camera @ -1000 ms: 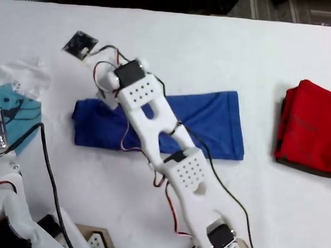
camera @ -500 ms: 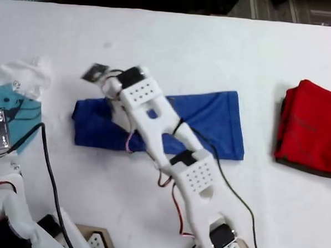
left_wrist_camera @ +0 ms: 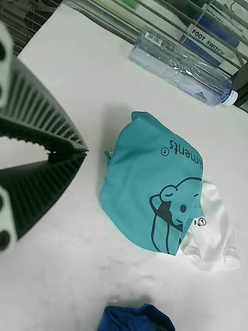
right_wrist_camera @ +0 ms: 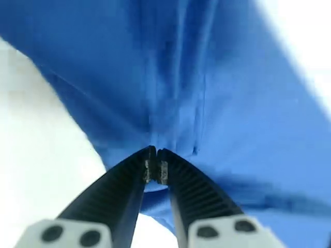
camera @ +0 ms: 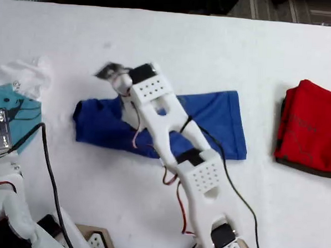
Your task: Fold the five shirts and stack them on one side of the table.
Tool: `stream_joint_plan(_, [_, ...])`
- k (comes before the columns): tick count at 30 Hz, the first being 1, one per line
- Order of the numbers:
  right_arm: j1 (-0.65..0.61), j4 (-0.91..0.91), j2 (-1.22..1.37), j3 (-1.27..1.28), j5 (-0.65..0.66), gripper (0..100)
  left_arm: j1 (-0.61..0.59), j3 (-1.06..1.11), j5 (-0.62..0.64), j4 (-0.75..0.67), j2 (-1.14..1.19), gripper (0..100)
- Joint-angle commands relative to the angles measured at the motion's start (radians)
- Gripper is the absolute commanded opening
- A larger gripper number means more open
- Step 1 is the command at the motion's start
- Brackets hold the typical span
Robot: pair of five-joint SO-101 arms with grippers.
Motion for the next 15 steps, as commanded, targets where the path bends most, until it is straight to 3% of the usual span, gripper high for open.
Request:
stream_joint_plan(1, [-0.044, -0.024, -0.056, -0.137, -0.008, 2.0, 0.001, -0.003, -0.006, -0.002, -0.004, 2])
stream_joint_plan(9, [-0.105, -0.202, 0.163, -0.184, -0.008, 1.9, 0.001, -0.003, -0.006, 0.0, -0.004, 2])
stream_joint_plan(15, [-0.17, -0.07, 0.229, -0.226, 0.0, 1.9, -0.004, -0.003, -0.008, 0.005, -0.004, 2])
